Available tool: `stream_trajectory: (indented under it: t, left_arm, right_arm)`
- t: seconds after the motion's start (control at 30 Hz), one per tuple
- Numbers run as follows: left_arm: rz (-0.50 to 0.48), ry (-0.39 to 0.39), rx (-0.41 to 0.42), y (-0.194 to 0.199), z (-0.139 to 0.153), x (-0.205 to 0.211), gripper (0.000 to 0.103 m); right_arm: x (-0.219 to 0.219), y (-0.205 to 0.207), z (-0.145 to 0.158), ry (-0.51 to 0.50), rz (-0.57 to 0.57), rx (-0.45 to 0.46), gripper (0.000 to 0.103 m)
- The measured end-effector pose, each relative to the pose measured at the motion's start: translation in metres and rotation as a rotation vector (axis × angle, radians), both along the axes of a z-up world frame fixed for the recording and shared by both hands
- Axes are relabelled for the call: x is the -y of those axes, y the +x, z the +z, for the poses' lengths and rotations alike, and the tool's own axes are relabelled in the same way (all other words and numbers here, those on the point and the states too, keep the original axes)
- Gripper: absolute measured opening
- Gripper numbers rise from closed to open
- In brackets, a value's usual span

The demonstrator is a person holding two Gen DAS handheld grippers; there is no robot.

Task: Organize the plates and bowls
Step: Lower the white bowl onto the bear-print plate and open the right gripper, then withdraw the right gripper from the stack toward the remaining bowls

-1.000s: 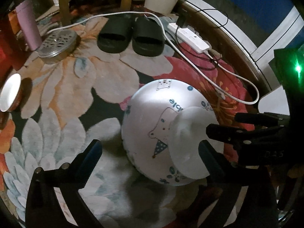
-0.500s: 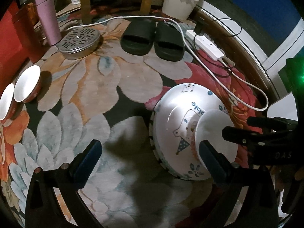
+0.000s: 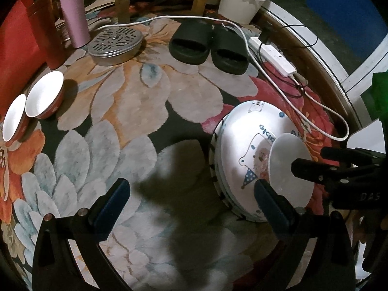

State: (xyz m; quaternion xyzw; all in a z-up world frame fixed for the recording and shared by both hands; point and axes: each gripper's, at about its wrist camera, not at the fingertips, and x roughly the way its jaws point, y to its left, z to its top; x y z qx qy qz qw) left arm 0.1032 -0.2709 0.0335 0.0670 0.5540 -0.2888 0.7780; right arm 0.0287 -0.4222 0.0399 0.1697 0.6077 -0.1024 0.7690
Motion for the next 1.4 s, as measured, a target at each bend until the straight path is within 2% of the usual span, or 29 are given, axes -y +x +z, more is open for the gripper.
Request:
stream_trajectory:
  t: [1.4]
  left_arm:
    - [0.124,0.030,-0.008,0.009,-0.009,-0.087,0.102]
  right_arm:
    - [-0.063,0.022,-0.007,-0.005,0.114,-0.014,0.098]
